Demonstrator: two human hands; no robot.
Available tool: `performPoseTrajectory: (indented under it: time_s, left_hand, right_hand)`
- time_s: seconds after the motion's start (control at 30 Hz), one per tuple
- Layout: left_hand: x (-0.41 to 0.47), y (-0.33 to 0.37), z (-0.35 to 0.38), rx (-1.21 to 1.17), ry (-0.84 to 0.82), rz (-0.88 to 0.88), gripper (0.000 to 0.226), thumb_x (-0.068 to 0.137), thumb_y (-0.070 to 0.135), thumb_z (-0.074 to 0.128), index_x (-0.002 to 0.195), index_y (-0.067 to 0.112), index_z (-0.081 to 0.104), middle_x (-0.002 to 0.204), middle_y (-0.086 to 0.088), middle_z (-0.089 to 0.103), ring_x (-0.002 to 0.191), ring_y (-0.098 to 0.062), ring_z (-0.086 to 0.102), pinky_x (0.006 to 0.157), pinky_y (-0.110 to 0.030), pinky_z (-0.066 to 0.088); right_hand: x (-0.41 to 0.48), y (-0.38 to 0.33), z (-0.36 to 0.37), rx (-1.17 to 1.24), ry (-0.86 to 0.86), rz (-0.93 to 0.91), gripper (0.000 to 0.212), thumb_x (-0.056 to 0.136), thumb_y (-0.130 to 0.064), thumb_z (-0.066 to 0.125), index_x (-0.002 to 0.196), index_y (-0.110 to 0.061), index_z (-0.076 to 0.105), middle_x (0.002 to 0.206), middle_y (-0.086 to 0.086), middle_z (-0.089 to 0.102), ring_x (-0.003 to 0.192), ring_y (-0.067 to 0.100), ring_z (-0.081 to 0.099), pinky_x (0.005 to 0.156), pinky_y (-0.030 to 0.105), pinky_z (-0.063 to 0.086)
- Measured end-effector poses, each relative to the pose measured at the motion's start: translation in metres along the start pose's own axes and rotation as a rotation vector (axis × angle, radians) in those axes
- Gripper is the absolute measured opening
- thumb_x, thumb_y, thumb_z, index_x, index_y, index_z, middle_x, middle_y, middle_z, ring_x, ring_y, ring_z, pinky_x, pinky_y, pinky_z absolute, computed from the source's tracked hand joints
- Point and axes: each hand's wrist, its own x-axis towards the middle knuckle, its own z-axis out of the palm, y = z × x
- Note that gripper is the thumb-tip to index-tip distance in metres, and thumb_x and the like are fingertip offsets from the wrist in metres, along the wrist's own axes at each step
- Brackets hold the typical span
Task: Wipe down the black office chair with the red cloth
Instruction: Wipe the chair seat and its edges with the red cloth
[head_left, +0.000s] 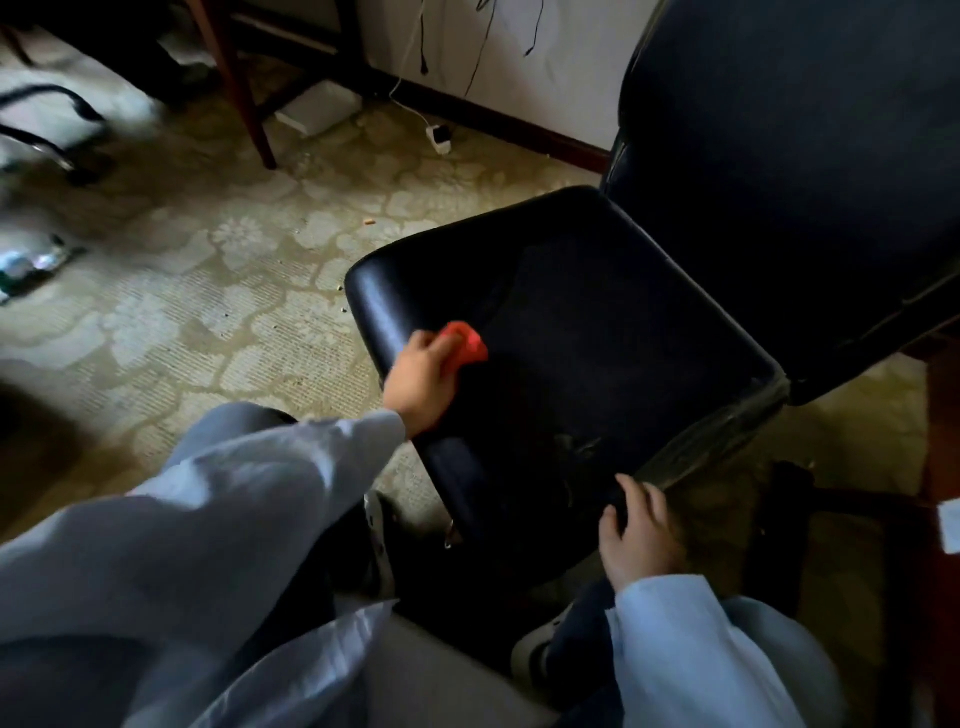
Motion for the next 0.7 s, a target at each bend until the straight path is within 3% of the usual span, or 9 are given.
performPoseTrajectory:
  time_s: [0.07, 0.2, 0.33, 0.53, 0.7]
  left_hand:
    - [0.037, -0.019, -0.003, 0.043, 0.038, -0.056, 0.030, 0.091, 0.028, 0.047, 0.118, 0.034, 0.059, 0.107, -0.011, 0.055, 0.090, -0.036, 0.061, 0.082, -0.038, 0.052]
    - [0.083, -0.043, 0.001, 0.170, 0.009, -0.132, 0.036, 0.087, 0.030, 0.036, 0.114, 0.040, 0.057, 0.118, -0.005, 0.054, 0.108, -0.035, 0.051, 0.092, -0.042, 0.044]
    - [0.081, -0.024, 0.013, 0.284, 0.035, -0.184, 0.036, 0.091, 0.020, 0.045, 0.127, 0.022, 0.052, 0.126, -0.014, 0.049, 0.113, -0.040, 0.047, 0.090, -0.048, 0.042]
    - [0.035, -0.003, 0.024, 0.352, -0.092, 0.014, 0.037, 0.090, 0.020, 0.048, 0.126, 0.024, 0.053, 0.126, -0.010, 0.051, 0.104, -0.039, 0.054, 0.088, -0.044, 0.045]
    - [-0.051, 0.044, 0.044, 0.434, -0.390, 0.333, 0.048, 0.088, 0.021, 0.046, 0.135, 0.030, 0.044, 0.137, -0.003, 0.044, 0.110, -0.032, 0.050, 0.094, -0.038, 0.040]
  right_hand:
    - [0.007, 0.000, 0.002, -0.072, -0.005, 0.006, 0.050, 0.093, -0.031, 0.050, 0.141, -0.026, 0.037, 0.150, 0.005, 0.027, 0.134, 0.027, 0.028, 0.108, 0.042, 0.029]
    - [0.018, 0.000, 0.005, -0.112, -0.164, 0.080, 0.062, 0.094, -0.046, 0.042, 0.148, -0.034, 0.013, 0.158, 0.000, -0.006, 0.143, 0.030, -0.003, 0.115, 0.046, 0.009]
    - [0.023, -0.003, 0.008, -0.092, -0.302, 0.093, 0.067, 0.095, -0.050, 0.038, 0.149, -0.034, 0.002, 0.157, -0.001, -0.016, 0.143, 0.032, -0.015, 0.115, 0.048, 0.003]
    - [0.020, -0.008, 0.011, -0.003, -0.277, 0.070, 0.071, 0.093, -0.042, 0.049, 0.150, -0.030, 0.008, 0.157, 0.000, -0.014, 0.142, 0.036, -0.016, 0.114, 0.048, 0.011]
    - [0.018, -0.008, 0.009, 0.009, -0.256, 0.036, 0.071, 0.092, -0.036, 0.054, 0.150, -0.026, 0.013, 0.158, 0.002, -0.006, 0.142, 0.038, -0.012, 0.115, 0.043, 0.006]
